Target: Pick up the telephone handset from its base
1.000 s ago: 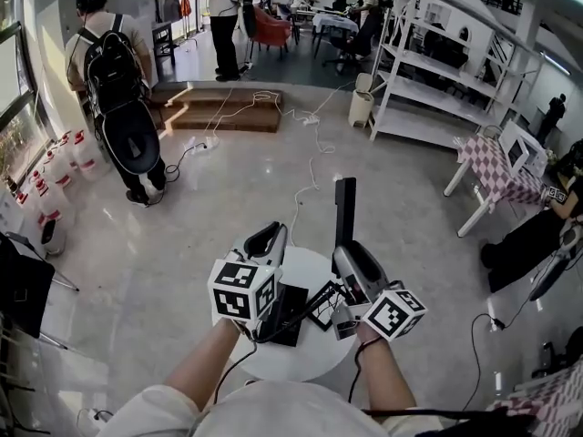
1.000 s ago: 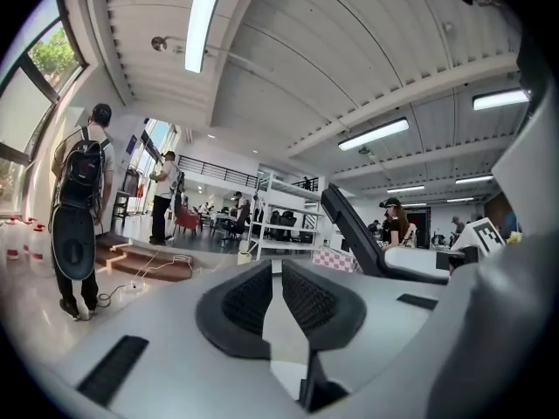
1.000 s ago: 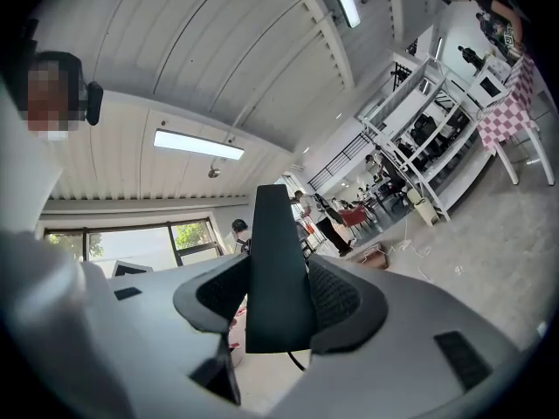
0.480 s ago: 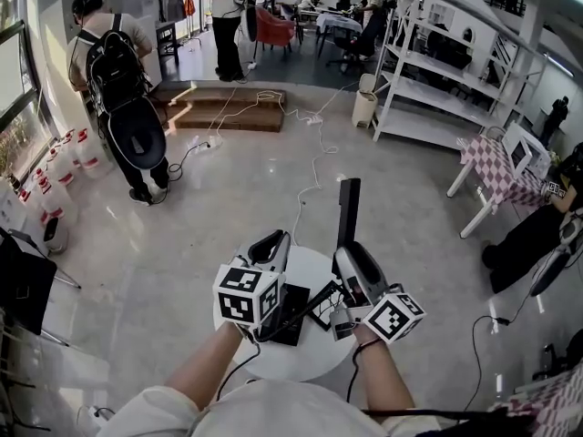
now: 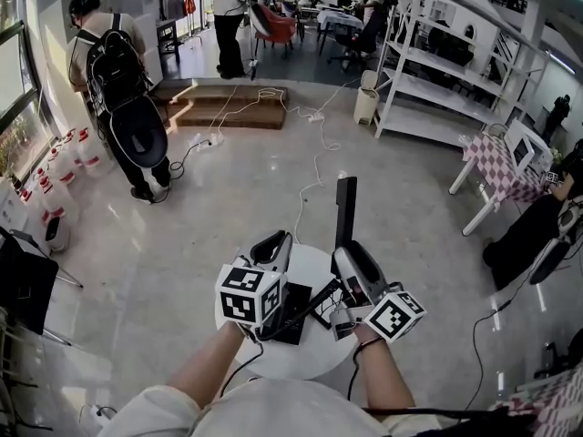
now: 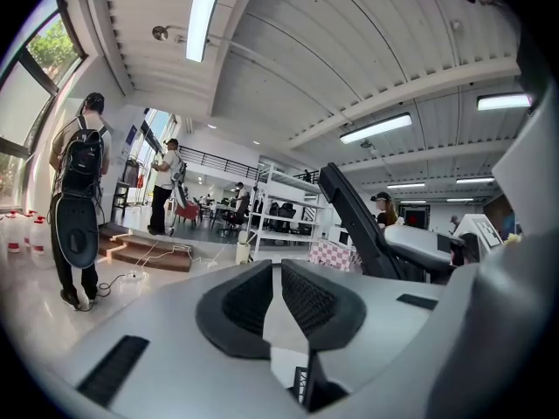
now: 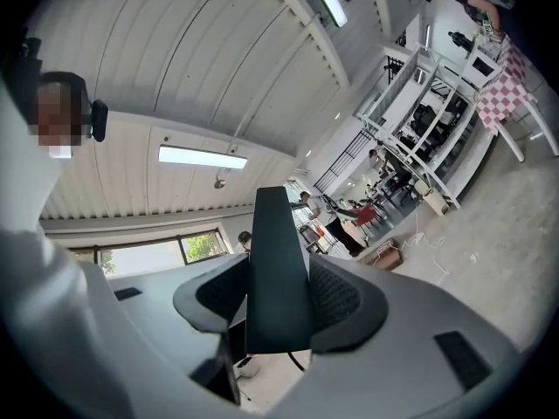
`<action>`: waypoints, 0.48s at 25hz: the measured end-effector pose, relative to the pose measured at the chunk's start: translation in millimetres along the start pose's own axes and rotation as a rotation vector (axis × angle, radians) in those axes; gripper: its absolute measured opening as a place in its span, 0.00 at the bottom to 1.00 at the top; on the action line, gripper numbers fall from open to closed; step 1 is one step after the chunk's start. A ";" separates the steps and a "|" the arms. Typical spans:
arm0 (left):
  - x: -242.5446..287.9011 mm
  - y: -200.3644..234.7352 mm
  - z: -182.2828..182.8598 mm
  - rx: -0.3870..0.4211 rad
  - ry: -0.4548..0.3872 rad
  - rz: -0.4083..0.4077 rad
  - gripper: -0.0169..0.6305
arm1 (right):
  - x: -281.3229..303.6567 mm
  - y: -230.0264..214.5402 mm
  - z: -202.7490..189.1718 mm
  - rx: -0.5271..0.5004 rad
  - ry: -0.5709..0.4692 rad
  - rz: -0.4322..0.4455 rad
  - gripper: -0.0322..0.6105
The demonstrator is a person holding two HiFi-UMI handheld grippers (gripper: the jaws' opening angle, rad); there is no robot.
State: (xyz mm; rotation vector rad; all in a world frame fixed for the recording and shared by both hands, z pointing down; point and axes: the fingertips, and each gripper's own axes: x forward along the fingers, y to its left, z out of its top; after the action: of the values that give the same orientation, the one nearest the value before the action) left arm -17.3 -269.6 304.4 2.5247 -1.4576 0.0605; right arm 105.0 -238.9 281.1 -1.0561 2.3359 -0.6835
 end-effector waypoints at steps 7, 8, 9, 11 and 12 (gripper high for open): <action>2.0 2.0 0.2 0.001 0.011 0.000 0.10 | 0.4 -7.9 -0.1 0.049 -0.010 -0.005 0.41; 3.4 1.4 -0.3 0.001 0.012 0.002 0.10 | -0.5 -10.0 1.5 0.058 -0.013 -0.008 0.41; 4.7 0.6 -0.7 0.002 0.013 0.004 0.10 | -1.7 -12.4 3.1 0.064 -0.015 -0.012 0.41; 7.3 -1.7 -1.1 0.002 0.015 0.005 0.10 | -4.0 -16.6 6.2 0.070 -0.019 -0.016 0.41; 8.6 -2.9 -1.3 0.002 0.017 0.004 0.10 | -5.0 -18.2 7.6 0.073 -0.021 -0.017 0.41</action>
State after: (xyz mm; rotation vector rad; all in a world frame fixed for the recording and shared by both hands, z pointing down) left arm -10.3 -275.2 306.4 2.5164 -1.4575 0.0833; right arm 122.3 -247.3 287.6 -1.0474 2.2691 -0.7543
